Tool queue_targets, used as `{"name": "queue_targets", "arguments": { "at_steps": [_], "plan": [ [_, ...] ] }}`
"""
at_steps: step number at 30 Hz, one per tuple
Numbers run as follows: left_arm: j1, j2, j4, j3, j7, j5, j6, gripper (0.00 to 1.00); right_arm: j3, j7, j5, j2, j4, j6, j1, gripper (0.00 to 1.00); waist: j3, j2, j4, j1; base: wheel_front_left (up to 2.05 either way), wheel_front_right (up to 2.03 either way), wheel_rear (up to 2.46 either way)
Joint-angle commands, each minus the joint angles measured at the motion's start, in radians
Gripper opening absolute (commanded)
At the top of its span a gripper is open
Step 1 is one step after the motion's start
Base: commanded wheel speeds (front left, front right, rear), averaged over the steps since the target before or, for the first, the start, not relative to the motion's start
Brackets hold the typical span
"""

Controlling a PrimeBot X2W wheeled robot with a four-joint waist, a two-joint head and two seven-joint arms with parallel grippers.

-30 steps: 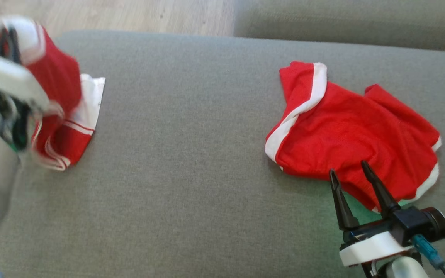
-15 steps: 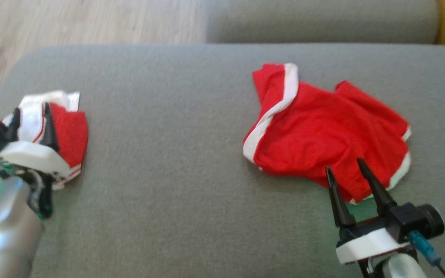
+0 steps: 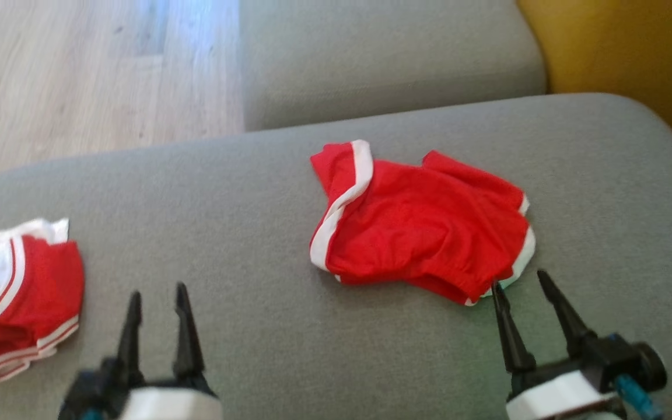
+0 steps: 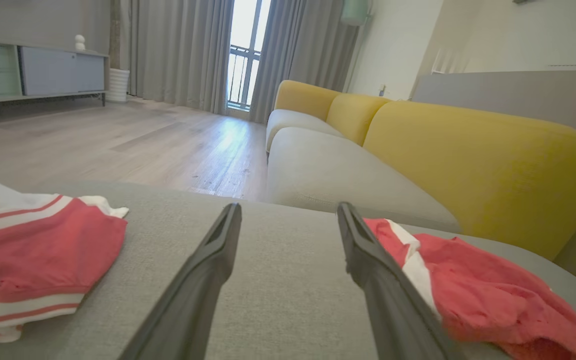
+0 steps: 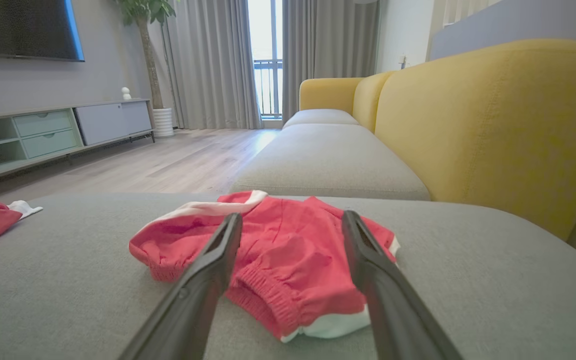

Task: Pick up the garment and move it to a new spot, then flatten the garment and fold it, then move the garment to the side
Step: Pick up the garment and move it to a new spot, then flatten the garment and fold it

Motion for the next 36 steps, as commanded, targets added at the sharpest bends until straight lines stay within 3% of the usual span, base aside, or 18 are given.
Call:
{"name": "queue_targets", "arguments": {
  "at_steps": [1,4,9,15,36],
  "plan": [
    [0.009,-0.024,-0.074,0.066,-0.010,0.060,-0.009,1.00,0.019,-0.002,0.006,-0.004,-0.029,-0.001,0.003,1.00,-0.018,-0.0001,-0.020,0.0001,0.00,0.00,0.00],
    [0.086,-0.088,-0.126,0.098,-0.010,0.162,-0.020,1.00,0.020,-0.002,0.011,-0.016,-0.031,-0.001,0.030,1.00,-0.031,-0.0001,-0.028,0.0001,0.00,0.00,0.00],
    [0.197,-0.130,-0.152,0.101,-0.010,0.275,-0.021,1.00,0.030,-0.002,0.031,-0.033,-0.039,-0.001,0.072,1.00,-0.055,-0.0001,-0.035,0.0001,0.00,0.00,0.00],
    [0.247,-0.137,-0.160,0.093,-0.010,0.319,-0.025,1.00,0.036,-0.002,0.045,-0.036,-0.040,-0.001,0.094,1.00,-0.067,-0.0001,-0.033,0.0001,0.00,0.00,0.00],
    [0.283,-0.138,-0.168,0.060,-0.010,0.320,-0.008,1.00,0.062,-0.002,0.055,-0.041,-0.038,-0.001,0.097,1.00,-0.083,-0.0001,0.009,0.0001,0.00,0.00,0.00]
  ]
}}
